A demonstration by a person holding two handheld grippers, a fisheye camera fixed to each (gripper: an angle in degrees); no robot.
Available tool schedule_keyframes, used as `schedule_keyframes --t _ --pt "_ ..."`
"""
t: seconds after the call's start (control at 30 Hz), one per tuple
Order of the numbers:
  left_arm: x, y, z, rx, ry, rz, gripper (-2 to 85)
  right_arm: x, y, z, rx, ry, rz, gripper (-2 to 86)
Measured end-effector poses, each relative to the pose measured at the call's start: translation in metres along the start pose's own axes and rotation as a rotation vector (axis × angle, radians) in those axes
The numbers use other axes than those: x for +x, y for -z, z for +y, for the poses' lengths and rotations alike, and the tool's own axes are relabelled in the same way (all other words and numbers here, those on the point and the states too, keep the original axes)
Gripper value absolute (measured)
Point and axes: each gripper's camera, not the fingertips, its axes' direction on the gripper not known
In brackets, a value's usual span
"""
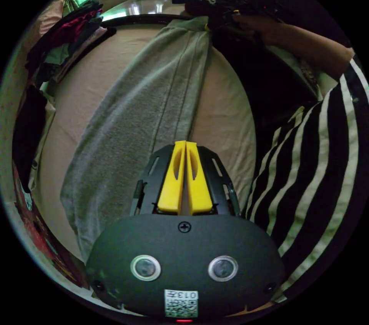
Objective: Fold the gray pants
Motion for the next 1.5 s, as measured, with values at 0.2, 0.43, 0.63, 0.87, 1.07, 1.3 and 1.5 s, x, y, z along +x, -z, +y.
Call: schedule_keyframes --t 0.2,0.43,0.63,0.87,1.07,1.3,1.5 --pt "0.006 -0.018 -0.046 -0.067 -0.026 0.062 -0.1 0.058 -0.036 0.027 -0.027 -0.035 -0.042 2.0" --pt "-0.014 0.007 -0.111 0.136 -0.008 -0.016 4.0 0.120 -0.041 0.035 0.055 -0.106 -0.136 6.8" --pt "-0.014 -0.029 -0.150 -0.031 -0.135 0.018 0.4 0.153 -0.062 0.035 0.019 -0.186 -0.197 13.0" --pt "-0.027 0.015 -0.181 0.177 -0.132 -0.036 0.3 0.180 -0.077 0.037 0.017 -0.268 -0.286 13.1" --pt "-0.073 0.013 -0.239 0.259 -0.025 -0.139 5.8 0.185 -0.081 0.034 0.021 -0.315 -0.339 12.2" --pt "-0.122 -0.009 -0.293 0.109 -0.012 0.027 10.4 0.179 -0.079 0.035 0.043 -0.398 -0.477 7.1" --pt "-0.139 -0.009 -0.288 0.051 -0.075 0.057 8.1 0.148 -0.051 0.030 0.100 -0.341 -0.483 3.3"
